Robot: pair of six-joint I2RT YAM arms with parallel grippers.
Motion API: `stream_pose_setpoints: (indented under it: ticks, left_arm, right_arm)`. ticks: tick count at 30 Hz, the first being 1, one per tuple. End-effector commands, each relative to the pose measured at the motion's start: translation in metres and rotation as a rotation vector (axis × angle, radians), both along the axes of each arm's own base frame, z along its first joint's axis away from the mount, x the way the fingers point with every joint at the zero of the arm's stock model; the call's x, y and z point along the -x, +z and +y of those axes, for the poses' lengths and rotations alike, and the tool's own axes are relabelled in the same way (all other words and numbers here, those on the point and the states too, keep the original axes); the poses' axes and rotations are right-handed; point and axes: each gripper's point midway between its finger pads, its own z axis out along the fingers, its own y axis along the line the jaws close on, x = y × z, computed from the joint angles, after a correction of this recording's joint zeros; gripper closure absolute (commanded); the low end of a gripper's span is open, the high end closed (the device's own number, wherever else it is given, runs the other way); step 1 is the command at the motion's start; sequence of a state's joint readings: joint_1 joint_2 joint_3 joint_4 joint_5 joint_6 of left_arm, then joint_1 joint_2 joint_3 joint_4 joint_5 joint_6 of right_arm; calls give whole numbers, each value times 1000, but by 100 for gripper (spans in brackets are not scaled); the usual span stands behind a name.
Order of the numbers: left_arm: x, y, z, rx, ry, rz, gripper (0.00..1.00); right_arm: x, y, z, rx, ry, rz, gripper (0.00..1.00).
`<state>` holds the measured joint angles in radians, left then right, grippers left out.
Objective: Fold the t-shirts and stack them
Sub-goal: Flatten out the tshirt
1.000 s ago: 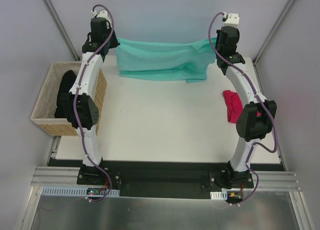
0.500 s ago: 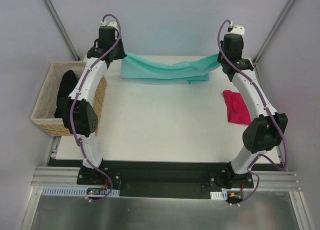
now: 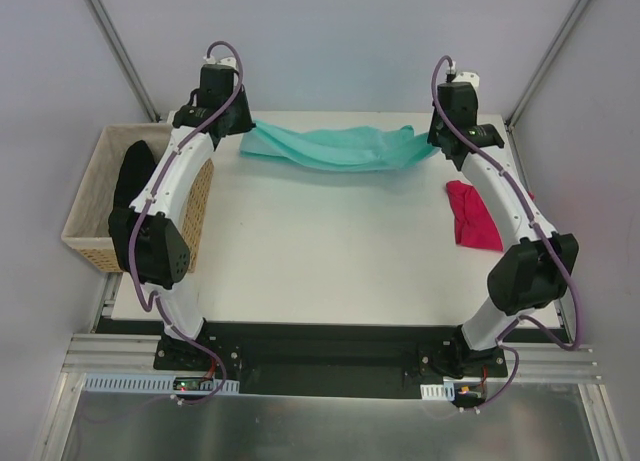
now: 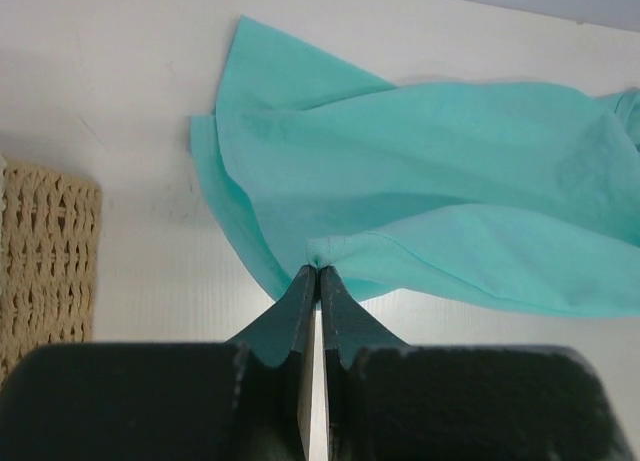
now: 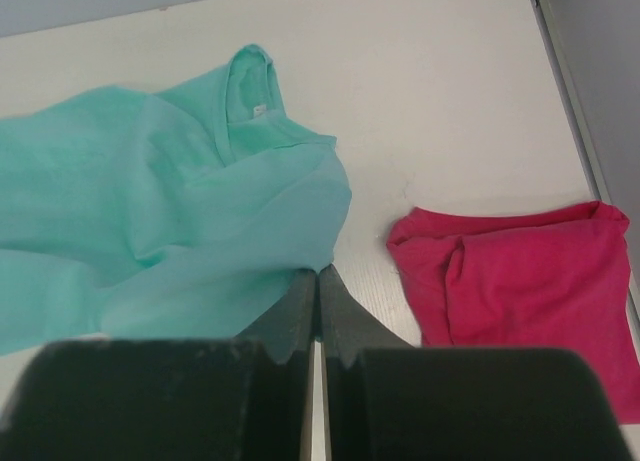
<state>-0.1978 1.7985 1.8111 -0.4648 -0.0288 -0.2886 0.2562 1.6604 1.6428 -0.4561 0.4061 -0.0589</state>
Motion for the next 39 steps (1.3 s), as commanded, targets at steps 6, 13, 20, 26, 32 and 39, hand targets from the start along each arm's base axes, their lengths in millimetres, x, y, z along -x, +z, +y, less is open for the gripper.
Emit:
stream_pose_setpoints:
  ticks: [6, 13, 20, 26, 32, 39]
  left_arm:
    - [31, 2, 5, 10, 55, 46, 100]
    - [45, -7, 11, 2, 88, 72, 100]
    - [56, -7, 16, -14, 108, 96, 100]
    - [71, -19, 17, -32, 106, 163, 100]
    - [92, -42, 16, -48, 87, 274, 100]
    - [116, -60, 12, -69, 57, 374, 100]
  right_arm:
    - [33, 8, 4, -42, 6, 34, 99]
    - [42, -7, 6, -40, 17, 79, 99]
    - [47, -13, 8, -44, 29, 107, 99]
    - [60, -18, 6, -58, 21, 139, 99]
    - [75, -27, 9, -85, 20, 206, 99]
    - [94, -45, 15, -116, 23, 286, 99]
